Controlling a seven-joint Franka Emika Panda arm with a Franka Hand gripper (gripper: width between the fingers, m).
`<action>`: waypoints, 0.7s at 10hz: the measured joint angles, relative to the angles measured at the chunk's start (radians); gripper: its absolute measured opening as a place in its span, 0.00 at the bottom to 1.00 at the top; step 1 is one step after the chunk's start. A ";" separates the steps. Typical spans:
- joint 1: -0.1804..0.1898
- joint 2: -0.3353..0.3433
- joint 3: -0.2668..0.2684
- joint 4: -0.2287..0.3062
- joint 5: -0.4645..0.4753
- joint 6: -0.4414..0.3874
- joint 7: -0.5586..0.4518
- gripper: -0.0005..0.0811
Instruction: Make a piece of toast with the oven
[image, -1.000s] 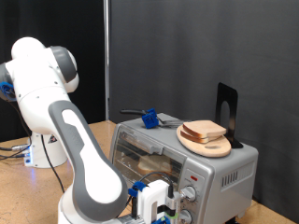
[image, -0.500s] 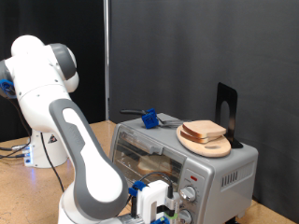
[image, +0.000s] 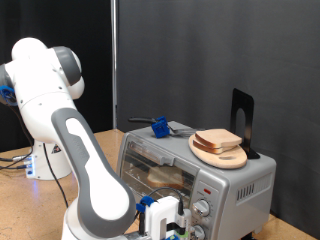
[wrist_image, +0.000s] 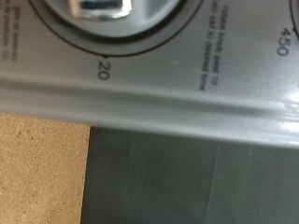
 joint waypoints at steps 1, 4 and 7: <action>0.000 0.000 0.000 0.000 0.003 -0.001 -0.004 0.02; -0.001 0.000 0.000 -0.001 0.015 0.000 -0.004 0.01; -0.004 0.000 0.000 -0.001 0.019 0.006 -0.004 0.01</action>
